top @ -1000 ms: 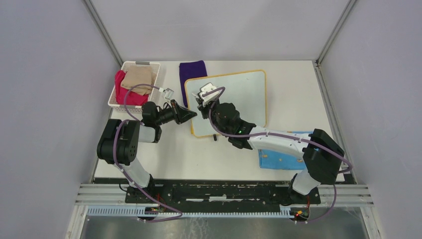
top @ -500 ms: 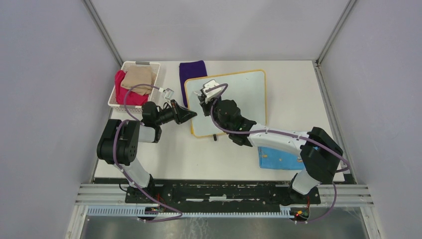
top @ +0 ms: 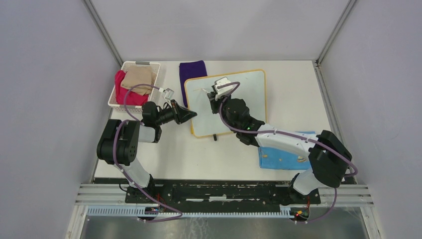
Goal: Write a sentence on the whiteboard
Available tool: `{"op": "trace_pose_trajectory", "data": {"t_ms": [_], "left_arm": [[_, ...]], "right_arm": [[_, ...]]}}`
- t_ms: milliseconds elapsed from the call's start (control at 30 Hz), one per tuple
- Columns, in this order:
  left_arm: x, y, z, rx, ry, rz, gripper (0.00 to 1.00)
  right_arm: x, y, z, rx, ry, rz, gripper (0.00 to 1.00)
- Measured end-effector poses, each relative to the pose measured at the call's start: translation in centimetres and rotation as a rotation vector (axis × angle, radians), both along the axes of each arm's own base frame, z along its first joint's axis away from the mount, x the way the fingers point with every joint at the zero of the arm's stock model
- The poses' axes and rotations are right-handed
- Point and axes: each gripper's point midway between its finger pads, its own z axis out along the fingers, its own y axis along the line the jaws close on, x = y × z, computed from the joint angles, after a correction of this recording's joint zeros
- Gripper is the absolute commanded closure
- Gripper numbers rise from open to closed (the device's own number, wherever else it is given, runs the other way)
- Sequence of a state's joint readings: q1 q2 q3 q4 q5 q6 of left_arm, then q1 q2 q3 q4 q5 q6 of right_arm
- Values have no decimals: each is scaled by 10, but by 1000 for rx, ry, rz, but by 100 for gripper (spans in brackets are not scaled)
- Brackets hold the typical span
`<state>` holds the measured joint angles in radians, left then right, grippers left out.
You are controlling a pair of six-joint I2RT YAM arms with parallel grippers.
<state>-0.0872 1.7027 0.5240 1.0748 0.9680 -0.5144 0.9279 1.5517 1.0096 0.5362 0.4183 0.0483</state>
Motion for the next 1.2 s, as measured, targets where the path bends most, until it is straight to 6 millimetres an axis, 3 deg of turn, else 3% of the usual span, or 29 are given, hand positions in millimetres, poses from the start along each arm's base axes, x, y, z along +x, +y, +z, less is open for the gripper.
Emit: {"op": "trace_pose_trajectory", "data": {"t_ms": [167,333,600,833,1200], "left_arm": [[0,0,0,0,2,0,98],[-1,0,0,0,3,-4,98],[-2,-2,-1,7,6,-8,98],[-2,-1,-1,9,5,-8,98],[-3,-2,-2,12,7,-10,98]], "right_arm": [[3,-23,2,10,1,-49,100],[-2,-30,1,10,-3,-35,100],[-17,-13,4,-4,-20,50,100],[-17,-1,15,12,-34,83,100],[-12,4,-11,-40,9,77,100]]}}
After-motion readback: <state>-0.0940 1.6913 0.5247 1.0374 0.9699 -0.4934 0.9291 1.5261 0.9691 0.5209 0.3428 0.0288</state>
